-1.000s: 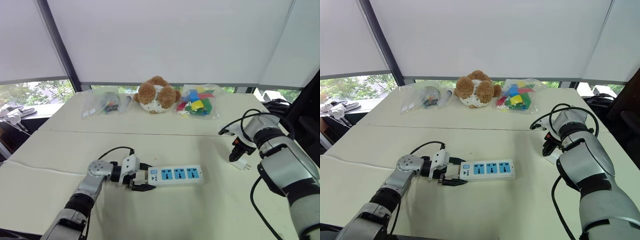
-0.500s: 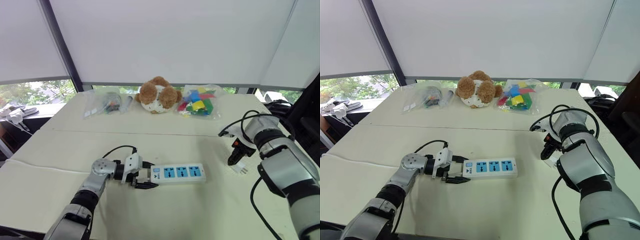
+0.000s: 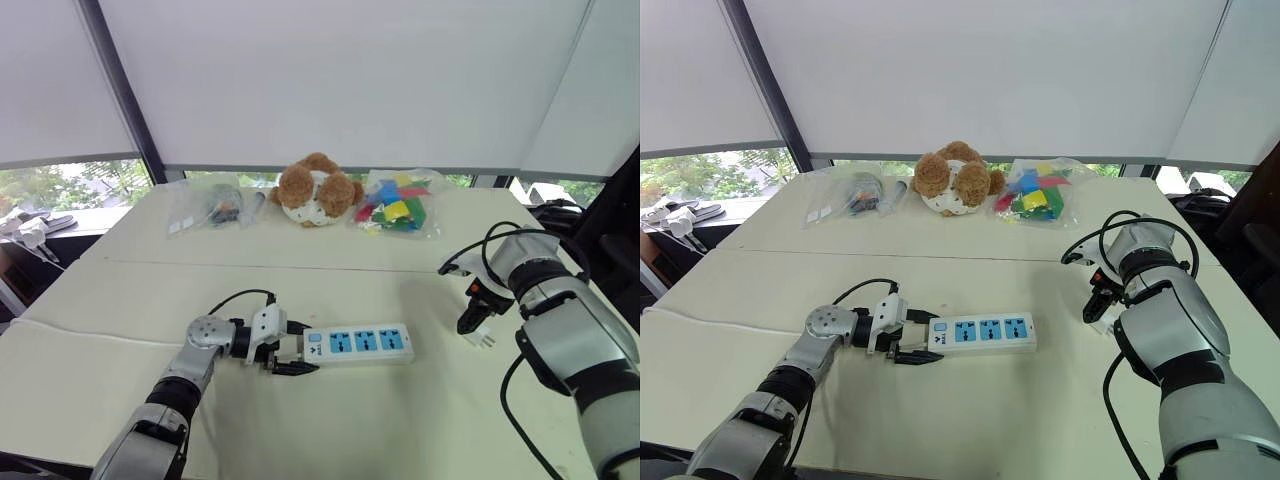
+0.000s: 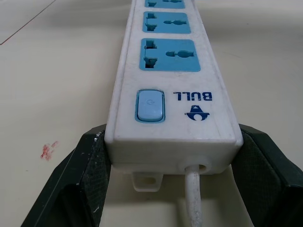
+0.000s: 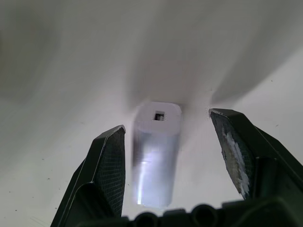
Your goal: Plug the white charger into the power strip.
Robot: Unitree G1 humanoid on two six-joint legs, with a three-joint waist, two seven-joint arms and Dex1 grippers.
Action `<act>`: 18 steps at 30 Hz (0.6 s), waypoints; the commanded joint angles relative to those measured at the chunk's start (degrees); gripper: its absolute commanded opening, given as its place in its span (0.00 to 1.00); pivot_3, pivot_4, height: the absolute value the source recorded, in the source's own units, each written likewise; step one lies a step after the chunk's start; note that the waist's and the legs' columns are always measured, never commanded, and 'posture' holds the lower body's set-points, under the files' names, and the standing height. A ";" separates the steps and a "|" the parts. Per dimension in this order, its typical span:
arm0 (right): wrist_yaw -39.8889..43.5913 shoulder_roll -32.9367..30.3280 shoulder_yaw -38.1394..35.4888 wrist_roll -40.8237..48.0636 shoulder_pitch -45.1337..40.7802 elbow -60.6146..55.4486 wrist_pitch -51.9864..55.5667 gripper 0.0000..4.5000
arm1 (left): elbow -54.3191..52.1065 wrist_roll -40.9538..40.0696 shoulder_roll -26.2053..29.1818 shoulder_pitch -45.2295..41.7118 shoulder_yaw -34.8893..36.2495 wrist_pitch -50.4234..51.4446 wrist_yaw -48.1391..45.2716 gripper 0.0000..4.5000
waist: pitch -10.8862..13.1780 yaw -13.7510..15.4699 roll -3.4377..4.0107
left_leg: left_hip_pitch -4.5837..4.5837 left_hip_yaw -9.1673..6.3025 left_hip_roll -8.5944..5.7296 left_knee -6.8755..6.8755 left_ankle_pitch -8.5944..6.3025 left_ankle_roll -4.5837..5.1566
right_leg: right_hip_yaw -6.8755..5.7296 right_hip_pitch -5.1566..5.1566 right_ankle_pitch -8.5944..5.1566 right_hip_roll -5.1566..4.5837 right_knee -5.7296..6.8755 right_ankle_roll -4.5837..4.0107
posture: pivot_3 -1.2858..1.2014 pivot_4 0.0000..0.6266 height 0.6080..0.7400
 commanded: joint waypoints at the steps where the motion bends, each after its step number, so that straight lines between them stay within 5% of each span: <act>1: 0.29 -0.35 -0.62 -0.61 -0.57 -0.58 -0.34 0.28 | 2.32 4.08 -0.88 1.21 -2.41 0.38 2.94 0.67 | 0.00 -0.02 0.00 | 0.00 0.00 0.00 0.00 0.00 0.00 | 0.00 0.00 0.00 0.00 0.00 0.00 | 0.52 0.24 0.99; 3: 0.21 -0.27 -0.54 -0.87 -0.49 -0.66 -0.35 0.16 | 2.36 4.12 -0.89 1.20 -2.37 0.35 3.09 0.67 | 0.00 -0.01 0.00 | 0.00 -0.01 0.00 -0.01 0.01 -0.01 | 0.00 0.00 0.00 0.00 0.00 0.00 | 0.52 0.24 0.99; 10: 6.40 -3.25 -3.94 3.70 -2.27 -5.26 -6.27 0.16 | 2.81 3.80 0.33 -0.10 -2.54 0.98 0.23 0.67 | 0.00 -0.07 0.00 | 0.00 -0.01 0.00 -0.02 0.03 -0.05 | 0.00 -0.01 0.01 0.00 0.00 0.01 | 0.52 0.24 0.99; 14: 8.93 -12.29 -1.68 29.71 3.61 -27.01 -10.53 0.16 | 1.28 3.27 1.72 -1.33 -4.07 3.63 -6.26 0.67 | 0.02 -0.29 0.00 | -0.05 -0.02 0.01 -0.08 0.04 -0.07 | 0.01 -0.09 0.05 0.00 -0.02 0.13 | 0.52 0.24 0.99; 18: 8.93 -16.61 -9.79 45.98 12.16 -46.15 -7.87 0.16 | 1.62 3.34 2.32 -3.42 -5.50 5.10 -11.11 0.67 | 0.05 -1.56 -0.07 | -0.05 -0.12 0.06 -0.28 0.02 -0.05 | 0.00 -0.12 -0.03 0.10 -0.12 0.25 | 0.52 0.24 0.99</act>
